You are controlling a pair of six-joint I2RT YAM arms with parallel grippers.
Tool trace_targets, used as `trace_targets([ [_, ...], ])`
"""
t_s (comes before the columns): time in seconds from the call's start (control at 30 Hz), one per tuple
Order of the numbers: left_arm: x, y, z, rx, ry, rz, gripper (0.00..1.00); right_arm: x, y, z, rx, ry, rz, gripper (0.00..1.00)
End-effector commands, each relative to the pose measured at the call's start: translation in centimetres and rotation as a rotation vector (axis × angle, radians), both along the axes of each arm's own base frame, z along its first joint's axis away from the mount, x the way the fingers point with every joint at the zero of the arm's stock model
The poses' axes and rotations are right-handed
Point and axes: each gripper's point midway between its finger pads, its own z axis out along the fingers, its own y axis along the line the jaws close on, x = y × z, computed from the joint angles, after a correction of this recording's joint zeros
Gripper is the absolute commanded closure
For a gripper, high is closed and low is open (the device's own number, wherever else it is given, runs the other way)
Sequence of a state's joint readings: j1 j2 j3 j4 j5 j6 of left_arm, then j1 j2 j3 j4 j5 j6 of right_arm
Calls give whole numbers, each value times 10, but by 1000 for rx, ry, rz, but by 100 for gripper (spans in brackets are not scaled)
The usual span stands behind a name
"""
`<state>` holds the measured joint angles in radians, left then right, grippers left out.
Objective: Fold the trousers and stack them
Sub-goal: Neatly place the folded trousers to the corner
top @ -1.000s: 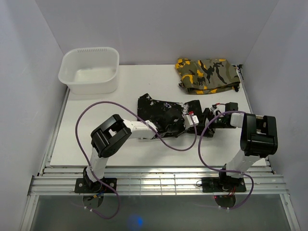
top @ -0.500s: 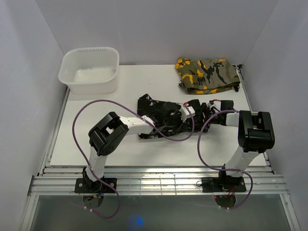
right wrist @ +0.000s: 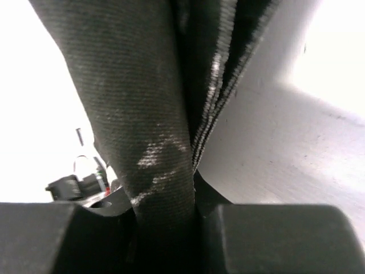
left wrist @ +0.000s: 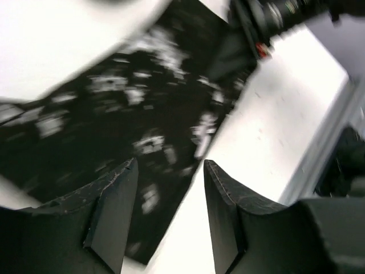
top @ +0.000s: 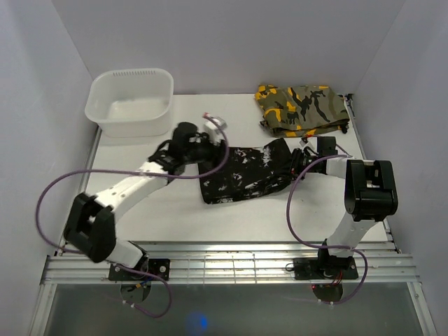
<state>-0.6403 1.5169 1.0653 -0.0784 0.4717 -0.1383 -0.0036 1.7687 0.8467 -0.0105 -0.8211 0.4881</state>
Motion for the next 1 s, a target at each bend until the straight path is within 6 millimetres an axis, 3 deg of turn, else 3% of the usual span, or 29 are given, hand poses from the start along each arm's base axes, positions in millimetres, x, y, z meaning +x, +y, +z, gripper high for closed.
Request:
trace_targets([
  [0.0,-13,80,-1,36,148,204,40,15,-11,22,-117,-151,51,92],
  [0.03,-6,106,1,30,155,283,39,21,-14,25,-150,-188,63,92],
  [0.07,-13,121,-20,47,223,318,39,22,-15,26,-163,-191,68,92],
  [0.13,-17,138,-39,38,303,362,39,24,-17,30,-183,-206,82,92],
  [0.2,-25,135,-57,7,377,351,34,23,-20,31,-209,-206,95,92],
  [0.23,-24,133,-62,-6,392,354,33,23,-12,33,-227,-224,126,92],
  [0.43,-11,116,-98,-76,545,387,27,23,-14,31,-348,-253,187,92],
  [0.5,-9,113,-111,-94,581,403,27,24,-16,30,-366,-250,188,82],
  [0.63,-8,106,-118,-164,629,415,28,15,-17,6,-337,-141,176,49],
  [0.73,-16,100,-124,-209,700,405,28,4,-18,-8,-221,-25,115,38],
  [0.8,-16,98,-122,-245,706,398,29,1,-32,-17,-165,8,38,34],
  [0.97,-15,95,-127,-276,734,416,33,-8,-40,-18,-80,52,-30,23],
])
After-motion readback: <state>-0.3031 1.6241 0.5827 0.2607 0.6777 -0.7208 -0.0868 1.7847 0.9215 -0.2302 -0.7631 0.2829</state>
